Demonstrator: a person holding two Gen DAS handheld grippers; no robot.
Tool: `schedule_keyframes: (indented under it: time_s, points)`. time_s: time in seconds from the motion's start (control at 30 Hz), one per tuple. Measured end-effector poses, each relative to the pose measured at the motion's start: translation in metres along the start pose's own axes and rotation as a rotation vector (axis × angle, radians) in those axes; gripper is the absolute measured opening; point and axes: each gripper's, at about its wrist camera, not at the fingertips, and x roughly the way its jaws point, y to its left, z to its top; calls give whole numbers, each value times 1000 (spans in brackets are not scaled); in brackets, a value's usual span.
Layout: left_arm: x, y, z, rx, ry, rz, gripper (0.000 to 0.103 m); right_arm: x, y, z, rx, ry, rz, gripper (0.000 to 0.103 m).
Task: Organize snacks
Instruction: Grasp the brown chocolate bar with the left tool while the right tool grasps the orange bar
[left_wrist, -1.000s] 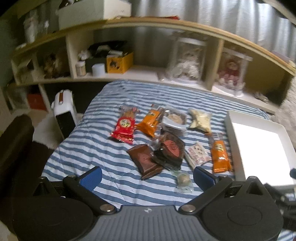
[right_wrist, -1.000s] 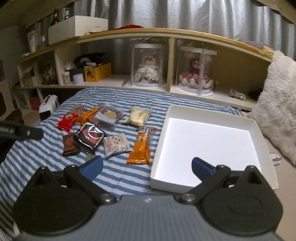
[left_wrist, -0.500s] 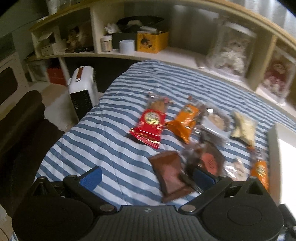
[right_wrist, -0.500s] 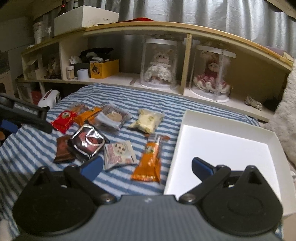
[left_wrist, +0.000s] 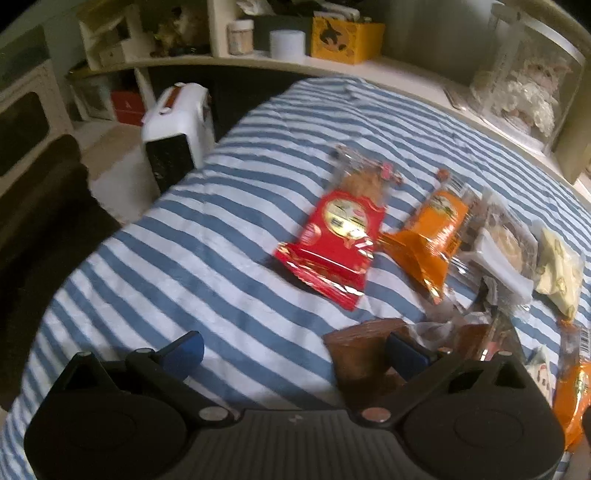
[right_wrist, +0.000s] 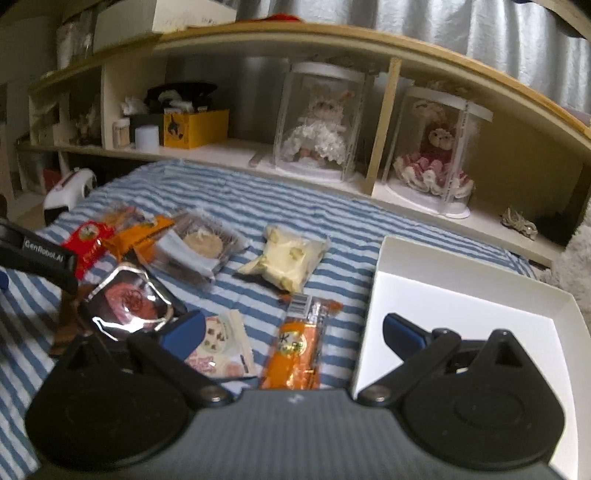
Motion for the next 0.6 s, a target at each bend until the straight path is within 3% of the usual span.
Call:
schedule_keyframes:
  time_s: [0.1,0.23,0.3,0.47,0.53,0.6]
  points:
    - [4,-9,-4,36,1,-17,103,6,1,-4,-12,18,2,100]
    - [5,-18,-9,65,7,-31,103,14,7,-8,-93,33,1,84]
    - [8,-20,-12,83,31,-39,103,19,14,-9,-141,38,-15,80]
    - [8,-27,-22,154,28,5,103,31,31,-20,-249,83,-48,74]
    - [8,-26,-22,161,41,14,103,35,34,-27,-284,108,-72,60]
    - [9,-24,-22,174,58,10,103,37,33,-32,-297,128,-82,53]
